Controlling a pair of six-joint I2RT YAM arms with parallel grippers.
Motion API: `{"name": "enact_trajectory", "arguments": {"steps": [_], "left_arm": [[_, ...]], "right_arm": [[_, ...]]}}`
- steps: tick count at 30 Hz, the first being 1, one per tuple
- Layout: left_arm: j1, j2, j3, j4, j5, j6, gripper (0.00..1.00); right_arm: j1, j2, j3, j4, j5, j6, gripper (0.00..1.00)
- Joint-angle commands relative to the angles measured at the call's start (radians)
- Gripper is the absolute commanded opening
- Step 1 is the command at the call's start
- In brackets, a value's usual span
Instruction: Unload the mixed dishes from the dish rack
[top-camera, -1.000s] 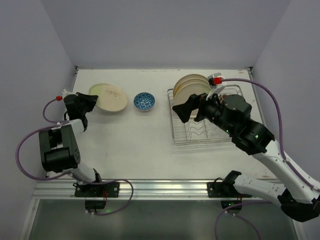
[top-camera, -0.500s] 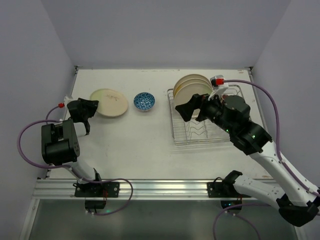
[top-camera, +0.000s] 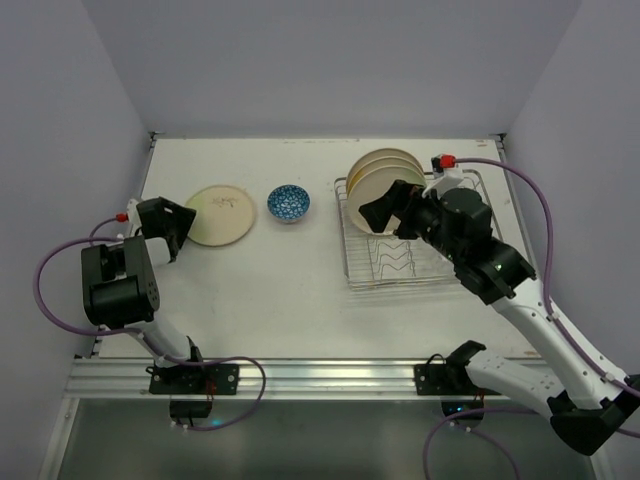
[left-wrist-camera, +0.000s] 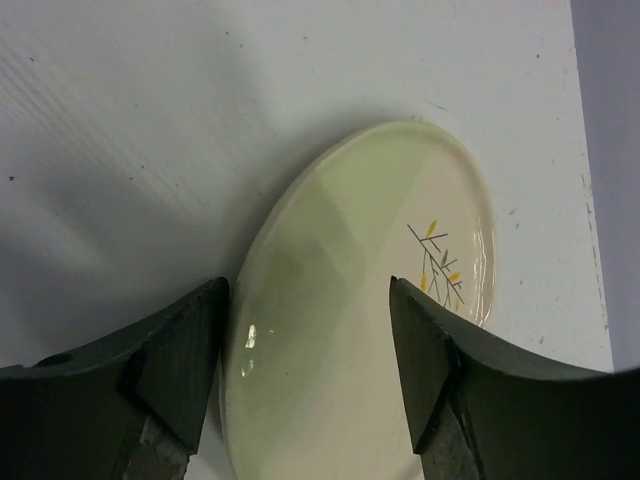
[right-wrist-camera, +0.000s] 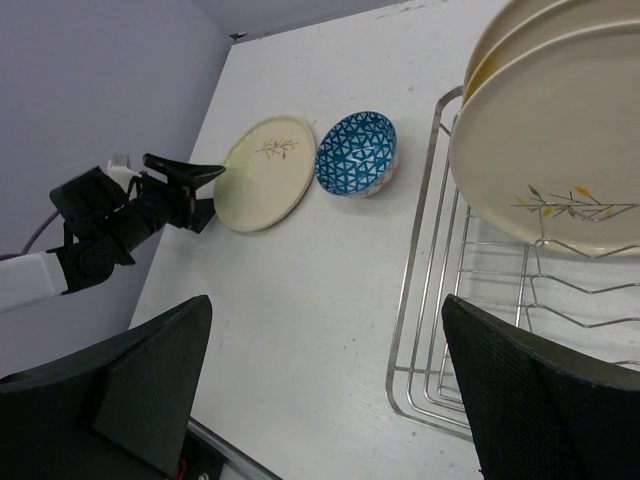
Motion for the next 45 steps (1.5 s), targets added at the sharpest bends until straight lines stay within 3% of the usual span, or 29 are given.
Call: {"name": "enact_trajectory", "arguments": {"steps": [1,2,3,6,12,14,18,23,31,35,40,45], "left_arm": [[0.007,0.01,0.064,-0.095,-0.077,0.02,0.71],[0.006,0.01,0.073,-0.122,-0.092,0.02,0.76],[0.007,0.011,0.101,-0.186,-0.106,0.023,0.87],[0.004,0.017,0.176,-0.337,-0.138,0.048,1.0],[-0.003,-0.009,0.32,-0.649,-0.198,0.097,1.0],[-0.029,-0.087,0.335,-0.656,-0.224,0.136,1.0],[-0.251,-0.173,0.51,-0.665,-0.264,0.355,1.0],[-0.524,-0.136,0.766,-0.662,-0.07,0.622,1.0],[-0.768,0.054,1.042,-0.638,0.402,0.848,1.0],[-0.836,0.158,1.124,-0.623,0.434,0.914,1.0],[-0.847,0.316,1.21,-0.56,0.55,0.865,0.98],[-0.888,0.362,1.261,-0.56,0.55,0.854,0.93]], "right_arm": [[-0.006,-0.046,-0.008,0.006,0.054,0.037,0.99],[-0.006,-0.056,-0.007,-0.003,0.061,0.04,0.99],[-0.006,-0.058,-0.001,-0.009,0.071,0.038,0.99],[-0.009,-0.043,0.032,-0.061,0.104,0.025,0.99],[-0.02,-0.032,0.073,-0.136,0.17,-0.017,0.99],[-0.02,-0.038,0.081,-0.164,0.186,-0.061,0.99],[-0.022,-0.05,0.116,-0.27,0.325,-0.087,0.99],[-0.022,-0.203,0.049,-0.284,0.362,-0.09,0.99],[-0.022,-0.366,0.027,-0.337,0.301,-0.101,0.99],[-0.022,-0.399,0.024,-0.357,0.296,-0.097,0.99],[-0.022,-0.425,0.007,-0.387,0.281,-0.087,0.99],[-0.022,-0.448,-0.016,-0.411,0.285,-0.083,0.99]]}}
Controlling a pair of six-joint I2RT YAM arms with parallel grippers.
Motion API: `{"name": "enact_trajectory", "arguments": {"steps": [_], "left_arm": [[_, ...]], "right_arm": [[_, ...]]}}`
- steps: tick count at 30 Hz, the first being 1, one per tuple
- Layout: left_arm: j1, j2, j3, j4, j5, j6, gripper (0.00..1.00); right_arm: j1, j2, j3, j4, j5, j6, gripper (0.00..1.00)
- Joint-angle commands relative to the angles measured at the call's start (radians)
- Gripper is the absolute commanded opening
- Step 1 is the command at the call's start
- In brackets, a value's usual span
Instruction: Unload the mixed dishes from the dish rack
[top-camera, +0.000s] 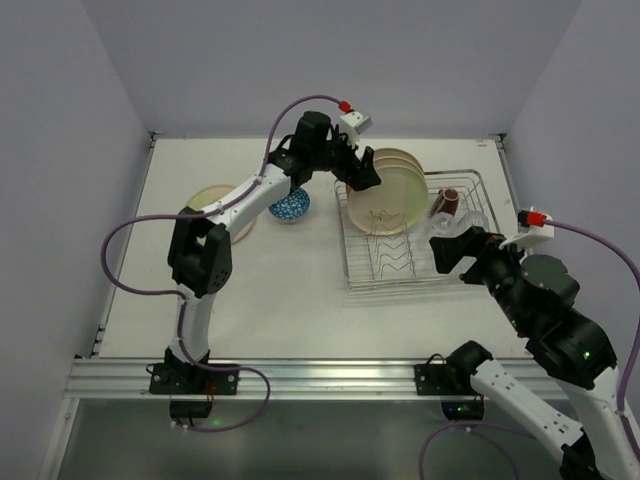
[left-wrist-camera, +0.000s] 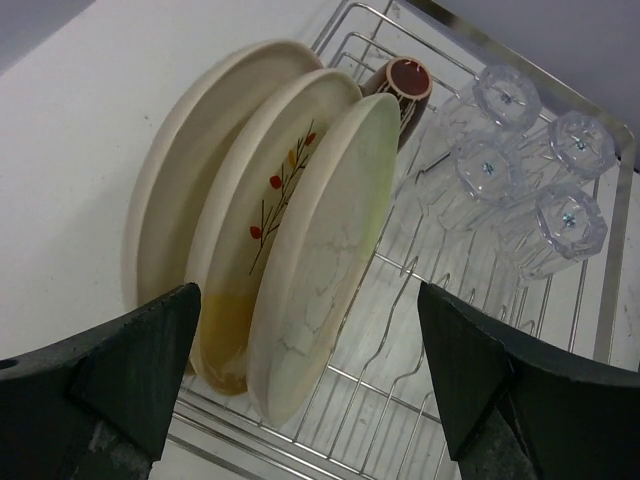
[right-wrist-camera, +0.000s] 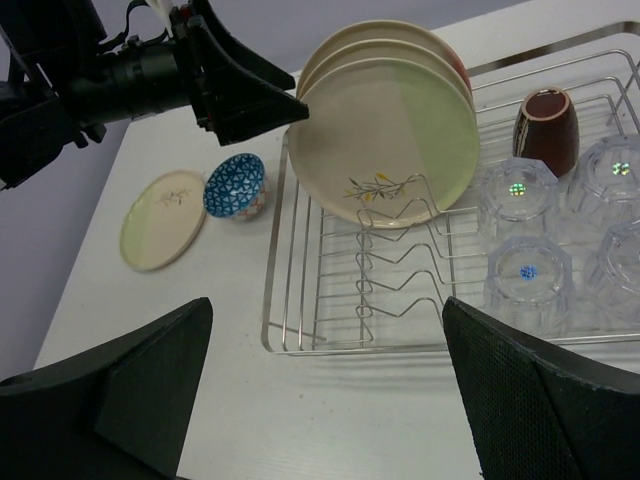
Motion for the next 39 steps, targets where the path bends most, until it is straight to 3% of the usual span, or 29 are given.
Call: {"name": "enact_trajectory", "arguments": {"steps": [1,11,23,31,39], "left_arm": [[-0.039,-0.024,0.056,0.044,0.022,0.012,0.93],[-0.051,0.037,0.088,0.018,0.014,0.005,0.87],[-0.051,0.115,0.174,-0.033,-0.003,0.006,0.86],[-0.053,0.138,0.182,-0.062,0.109,0.014,0.65],[-0.053,0.146,0.168,-0.08,0.232,0.064,0.6]], "right_arm": [[-0.002,-0.02,-0.012,-0.035,-0.002,0.002,0.99],[-0.002,-0.032,-0.006,-0.049,0.019,-0.005,0.99],[-0.002,-0.041,-0.007,-0.049,0.021,-0.01,0.99],[-0.002,-0.041,-0.021,-0.049,0.015,-0.008,0.99],[-0.002,-0.032,-0.022,-0.049,0.009,-0.007,0.99]]}}
